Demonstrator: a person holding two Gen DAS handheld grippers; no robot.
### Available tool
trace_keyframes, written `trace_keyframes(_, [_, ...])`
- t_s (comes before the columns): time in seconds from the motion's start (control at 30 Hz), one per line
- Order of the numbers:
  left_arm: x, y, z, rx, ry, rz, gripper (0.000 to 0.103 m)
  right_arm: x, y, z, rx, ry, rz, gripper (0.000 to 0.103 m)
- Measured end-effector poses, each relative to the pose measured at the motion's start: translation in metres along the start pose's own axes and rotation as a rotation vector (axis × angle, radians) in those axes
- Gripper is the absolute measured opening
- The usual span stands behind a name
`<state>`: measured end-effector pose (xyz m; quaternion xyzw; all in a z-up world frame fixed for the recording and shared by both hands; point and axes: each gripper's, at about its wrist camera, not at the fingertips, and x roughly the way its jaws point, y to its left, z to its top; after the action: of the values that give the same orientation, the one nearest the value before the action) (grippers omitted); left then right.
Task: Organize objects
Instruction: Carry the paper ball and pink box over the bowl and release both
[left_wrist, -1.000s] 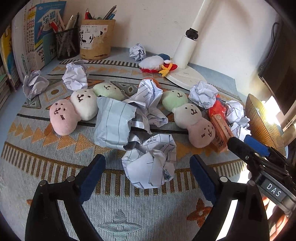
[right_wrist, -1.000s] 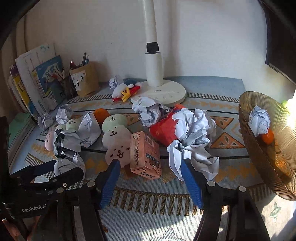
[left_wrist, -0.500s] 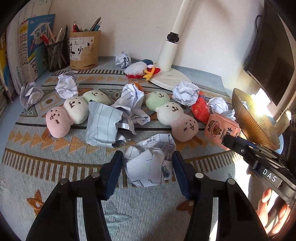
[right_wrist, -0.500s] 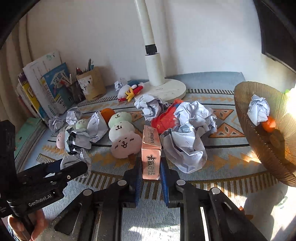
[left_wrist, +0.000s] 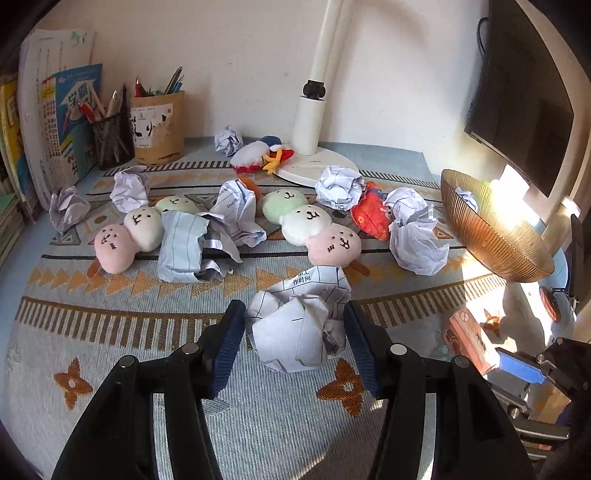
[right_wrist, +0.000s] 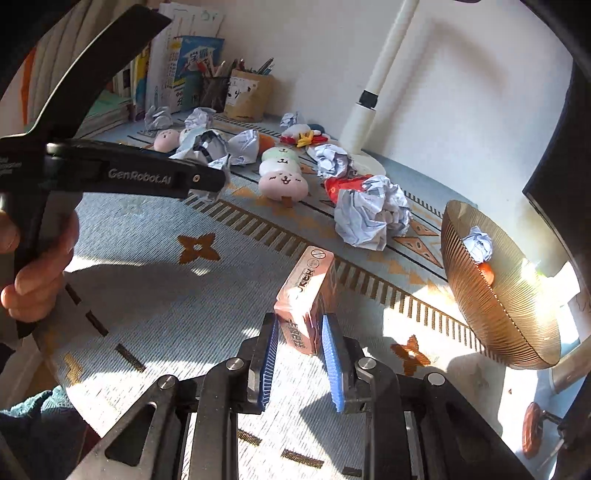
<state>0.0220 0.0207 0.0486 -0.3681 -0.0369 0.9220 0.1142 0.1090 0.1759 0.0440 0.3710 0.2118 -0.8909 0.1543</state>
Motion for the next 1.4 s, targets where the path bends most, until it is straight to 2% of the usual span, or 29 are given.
trace_keyframes(0.03, [0.000, -0.001, 0.000, 0.004, -0.002, -0.002, 0.053, -0.002, 0.001, -0.005, 0.008, 0.001, 0.028, 0.041])
trace_keyframes(0.07, [0.001, -0.002, 0.000, 0.009, 0.000, -0.003, 0.053, -0.004, -0.001, -0.010, 0.034, 0.003, 0.059, 0.044])
trace_keyframes(0.2, [-0.001, -0.002, -0.001, 0.008, -0.006, -0.009, 0.053, 0.004, -0.022, -0.014, 0.263, 0.041, 0.162, 0.046])
trace_keyframes(0.3, [0.001, 0.006, 0.000, -0.033, 0.003, -0.019, 0.053, 0.017, -0.033, -0.004, 0.447, 0.069, 0.179, 0.049])
trace_keyframes(0.43, [0.001, 0.013, 0.000, -0.074, 0.005, -0.043, 0.053, 0.030, -0.025, 0.013, 0.520, 0.083, 0.213, 0.049])
trace_keyframes(0.57, [0.002, 0.013, 0.000, -0.079, 0.011, -0.051, 0.053, 0.040, -0.015, 0.020, 0.546, 0.104, 0.100, 0.049])
trace_keyframes(0.67, [0.003, 0.011, 0.000, -0.066, 0.016, -0.048, 0.053, 0.044, -0.013, 0.026, 0.540, 0.105, 0.070, 0.049])
trace_keyframes(0.77, [0.003, 0.007, 0.000, -0.047, 0.018, -0.029, 0.053, 0.049, -0.010, 0.028, 0.503, 0.105, -0.008, 0.042])
trace_keyframes(0.9, [0.001, -0.004, -0.001, 0.001, 0.025, 0.006, 0.053, 0.038, -0.019, 0.019, 0.528, 0.064, 0.056, 0.040])
trace_keyframes(0.97, [-0.005, -0.016, 0.004, 0.022, 0.031, 0.001, 0.053, 0.019, -0.028, 0.019, 0.525, 0.017, 0.042, 0.040])
trace_keyframes(1.03, [-0.019, -0.035, 0.017, 0.046, -0.003, -0.062, 0.053, -0.009, -0.047, 0.023, 0.525, -0.063, -0.019, 0.040])
trace_keyframes(1.13, [-0.036, -0.077, 0.048, 0.129, -0.067, -0.139, 0.053, -0.053, -0.089, 0.029, 0.554, -0.187, -0.164, 0.040])
trace_keyframes(1.23, [-0.027, -0.123, 0.079, 0.195, -0.075, -0.223, 0.053, -0.077, -0.139, 0.026, 0.643, -0.255, -0.289, 0.041])
trace_keyframes(1.3, [-0.009, -0.152, 0.092, 0.222, -0.065, -0.258, 0.053, -0.077, -0.171, 0.019, 0.711, -0.240, -0.354, 0.041])
trace_keyframes(1.4, [0.026, -0.189, 0.098, 0.240, -0.008, -0.302, 0.053, -0.063, -0.212, 0.003, 0.826, -0.180, -0.344, 0.041])
